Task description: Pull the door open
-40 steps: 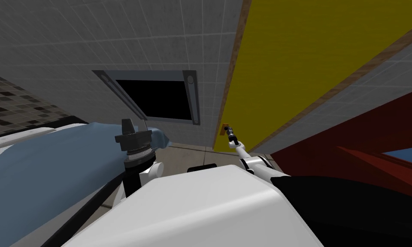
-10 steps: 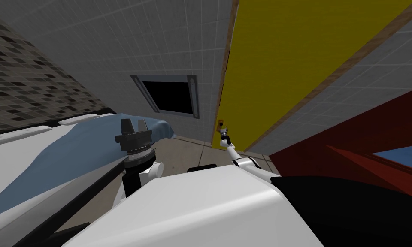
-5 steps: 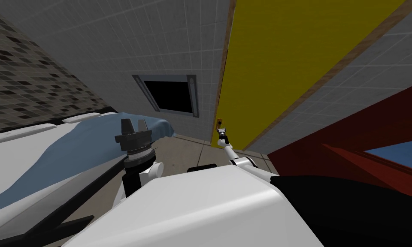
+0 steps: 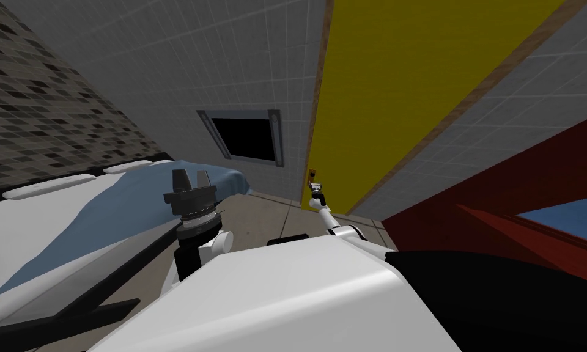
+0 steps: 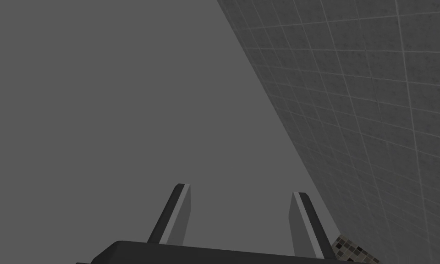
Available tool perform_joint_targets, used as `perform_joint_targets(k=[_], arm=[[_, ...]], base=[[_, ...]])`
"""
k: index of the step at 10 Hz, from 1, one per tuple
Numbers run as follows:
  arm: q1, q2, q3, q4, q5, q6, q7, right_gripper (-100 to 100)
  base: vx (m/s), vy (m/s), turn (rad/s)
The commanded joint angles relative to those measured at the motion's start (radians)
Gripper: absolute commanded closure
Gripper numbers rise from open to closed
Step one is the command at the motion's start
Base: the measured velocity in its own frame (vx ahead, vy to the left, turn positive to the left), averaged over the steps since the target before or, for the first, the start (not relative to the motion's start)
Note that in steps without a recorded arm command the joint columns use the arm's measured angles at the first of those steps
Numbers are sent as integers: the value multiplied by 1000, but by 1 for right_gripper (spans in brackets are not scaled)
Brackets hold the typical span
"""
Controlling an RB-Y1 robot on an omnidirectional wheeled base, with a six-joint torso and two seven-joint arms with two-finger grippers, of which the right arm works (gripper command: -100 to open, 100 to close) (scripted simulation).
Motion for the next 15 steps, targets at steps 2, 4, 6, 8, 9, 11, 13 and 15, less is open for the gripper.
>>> perform_joint_targets(k=[2,4,6,8,9,11,13,15], arm=[[10,-39,-5,6,-7,-1,-34,-100],[30,-97,-10,9,-18,-3,-81,-100],[44,-138,-13,12,-25,-4,-113,-100],[58,-178,-17,14,-32,-4,-146,-100],[58,-178,-17,14,-32,-4,-146,-100],[64,-171,-21,-2,-32,4,-135,100],[64,-171,-21,-2,-32,4,-135,100],[64,-171,-21,-2,-32,4,-135,100]], base=[[170,18,124],[169,27,140],[154,20,116],[163,-7,146],[95,-9,21],[17,-2,-10],[-15,-1,9],[-3,0,2]])
